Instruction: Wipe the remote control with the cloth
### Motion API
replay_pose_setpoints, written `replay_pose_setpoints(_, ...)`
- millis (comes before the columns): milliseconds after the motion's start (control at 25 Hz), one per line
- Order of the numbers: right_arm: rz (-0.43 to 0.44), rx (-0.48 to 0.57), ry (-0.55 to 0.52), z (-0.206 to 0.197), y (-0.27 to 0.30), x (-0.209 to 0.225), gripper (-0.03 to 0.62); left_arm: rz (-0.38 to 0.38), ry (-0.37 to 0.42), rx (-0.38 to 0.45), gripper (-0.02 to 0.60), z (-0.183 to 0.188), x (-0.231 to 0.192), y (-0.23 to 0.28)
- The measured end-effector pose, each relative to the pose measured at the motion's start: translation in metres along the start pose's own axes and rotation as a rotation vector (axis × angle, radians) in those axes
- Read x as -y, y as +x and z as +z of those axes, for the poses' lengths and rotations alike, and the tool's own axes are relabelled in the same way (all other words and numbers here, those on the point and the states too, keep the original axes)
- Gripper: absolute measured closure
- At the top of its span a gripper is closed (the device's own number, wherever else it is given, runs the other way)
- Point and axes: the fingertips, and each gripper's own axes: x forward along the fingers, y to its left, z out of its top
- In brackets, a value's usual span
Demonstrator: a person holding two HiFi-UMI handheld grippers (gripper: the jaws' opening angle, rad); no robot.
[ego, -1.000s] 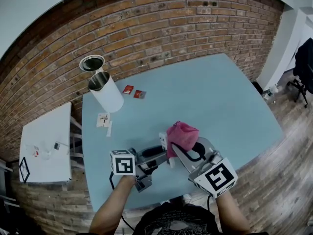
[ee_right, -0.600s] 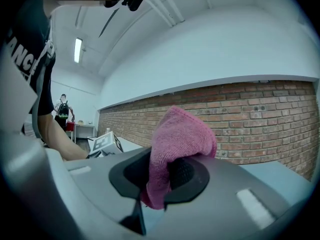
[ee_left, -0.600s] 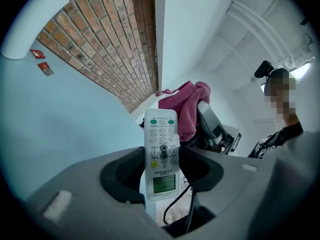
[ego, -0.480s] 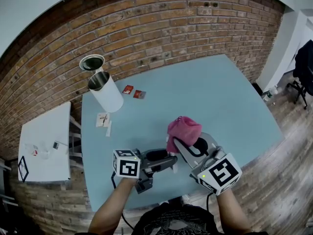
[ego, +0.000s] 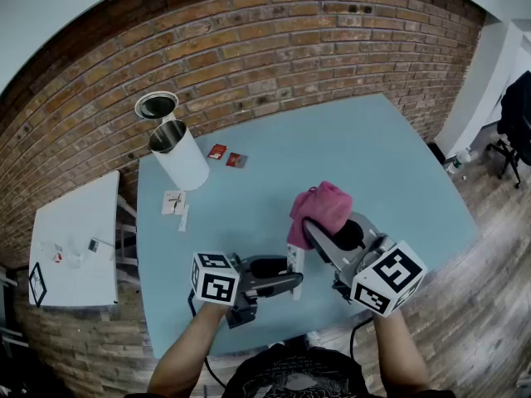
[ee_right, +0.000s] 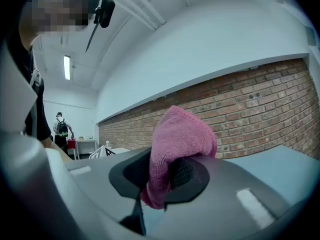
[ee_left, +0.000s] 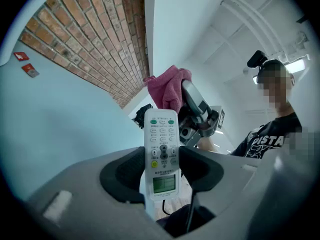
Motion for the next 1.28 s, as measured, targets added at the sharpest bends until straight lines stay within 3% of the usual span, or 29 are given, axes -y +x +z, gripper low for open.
replay_pose_setpoints(400, 0.041, -0.044, -0.038, -0.006, 0.008, 0.0, 0.53, -0.055, 0.042, -0.08, 0.37, -0.011, 0.013, 0.006)
replay_pose_setpoints(1080, 0.083, -0.056, -0.022, -0.016, 0.011, -0.001, 0.53, -0.148, 0.049, -0.099, 0.37, -0.014, 0.035, 0.007)
replay_pose_setpoints(1280, 0.069, -0.16, -0.269, -0.043, 0.008, 0.002, 0.53, -0.183, 0.028, -0.056, 0.37, 0.003, 0.046, -0.001)
